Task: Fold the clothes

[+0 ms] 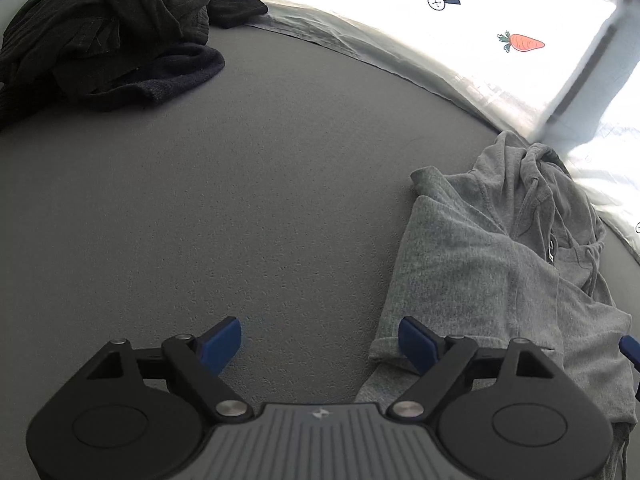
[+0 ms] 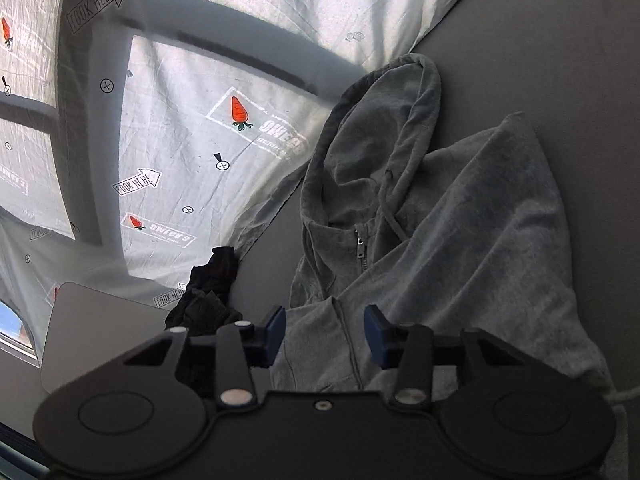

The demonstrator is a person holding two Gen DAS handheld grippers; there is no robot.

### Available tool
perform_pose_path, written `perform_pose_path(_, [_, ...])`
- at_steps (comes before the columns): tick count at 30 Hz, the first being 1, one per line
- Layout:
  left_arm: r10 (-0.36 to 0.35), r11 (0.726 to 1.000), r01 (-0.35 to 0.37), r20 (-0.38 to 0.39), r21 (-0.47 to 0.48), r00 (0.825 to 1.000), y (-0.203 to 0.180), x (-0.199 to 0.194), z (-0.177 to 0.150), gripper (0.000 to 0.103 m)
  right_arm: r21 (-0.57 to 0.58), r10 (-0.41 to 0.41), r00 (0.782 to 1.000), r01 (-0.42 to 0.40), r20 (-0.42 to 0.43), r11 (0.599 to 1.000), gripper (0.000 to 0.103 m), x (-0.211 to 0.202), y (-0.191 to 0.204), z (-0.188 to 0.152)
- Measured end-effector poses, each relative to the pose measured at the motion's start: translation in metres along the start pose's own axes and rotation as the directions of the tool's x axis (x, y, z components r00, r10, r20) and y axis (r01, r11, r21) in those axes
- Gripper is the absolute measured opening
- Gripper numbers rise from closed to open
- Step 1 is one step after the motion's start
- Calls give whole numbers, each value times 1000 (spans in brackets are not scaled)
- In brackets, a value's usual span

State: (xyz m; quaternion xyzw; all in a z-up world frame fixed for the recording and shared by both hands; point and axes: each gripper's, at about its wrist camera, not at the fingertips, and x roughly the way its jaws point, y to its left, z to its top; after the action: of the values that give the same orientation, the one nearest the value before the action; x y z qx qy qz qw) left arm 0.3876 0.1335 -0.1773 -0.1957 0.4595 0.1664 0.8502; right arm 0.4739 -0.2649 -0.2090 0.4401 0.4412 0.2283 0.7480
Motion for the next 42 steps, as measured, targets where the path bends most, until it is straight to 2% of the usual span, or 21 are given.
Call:
perform_pose_path(7, [16, 998, -17, 5, 61, 1000, -12, 8, -6, 99, 122, -30, 992, 45, -124, 992, 36, 49, -11, -13])
perform_pose_path(12, [40, 995, -40, 3, 88, 999, -18, 12, -8, 103, 93, -38, 983, 55, -179, 994, 36, 67, -4, -15])
perform_pose_path(15, [41, 995, -41, 10, 96, 999, -18, 12, -9, 103, 6, -64, 976, 66, -210, 998, 34, 77, 7, -15])
perform_pose_path(16, [40, 994, -41, 12, 97, 999, -17, 12, -10, 103, -22, -76, 974, 73, -215, 997, 28, 80, 10, -16])
perform_pose_path(18, [38, 994, -39, 14, 101, 999, -17, 12, -10, 103, -47, -90, 972, 82, -217, 996, 24, 84, 14, -17])
perform_pose_path(19, [37, 994, -38, 14, 103, 999, -18, 12, -9, 103, -67, -97, 972, 84, -213, 994, 17, 84, 16, -16])
perform_pose_path(20, [35, 994, -36, 13, 103, 999, -18, 12, -9, 103, -94, -103, 973, 85, -206, 992, 8, 82, 18, -16])
perform_pose_path(24, [18, 998, -17, -2, 68, 1000, -13, 8, -4, 103, -205, -98, 984, 66, -151, 977, 6, 64, 30, -15])
perform_pose_path(27, [-6, 998, 5, 17, 58, 1000, -14, -1, 1, 103, -289, -109, 991, 82, -80, 954, 5, 41, 41, -15])
perform_pose_path(31, [-10, 990, 2, 54, 138, 998, -32, -12, 8, 103, -384, -126, 992, 124, 22, 915, 5, 8, 51, -14])
perform_pose_path(37, [0, 965, -17, 65, 263, 998, -69, -9, 5, 103, -331, -183, 971, 226, 155, 916, 5, -38, 29, -11])
perform_pose_path(39, [13, 958, -29, 56, 285, 998, -76, -3, 0, 103, -310, -211, 961, 259, 179, 915, 5, -48, 19, -11])
perform_pose_path(42, [39, 943, -49, 38, 329, 999, -82, 8, -10, 103, -321, -285, 941, 331, 181, 888, 5, -51, 2, -18])
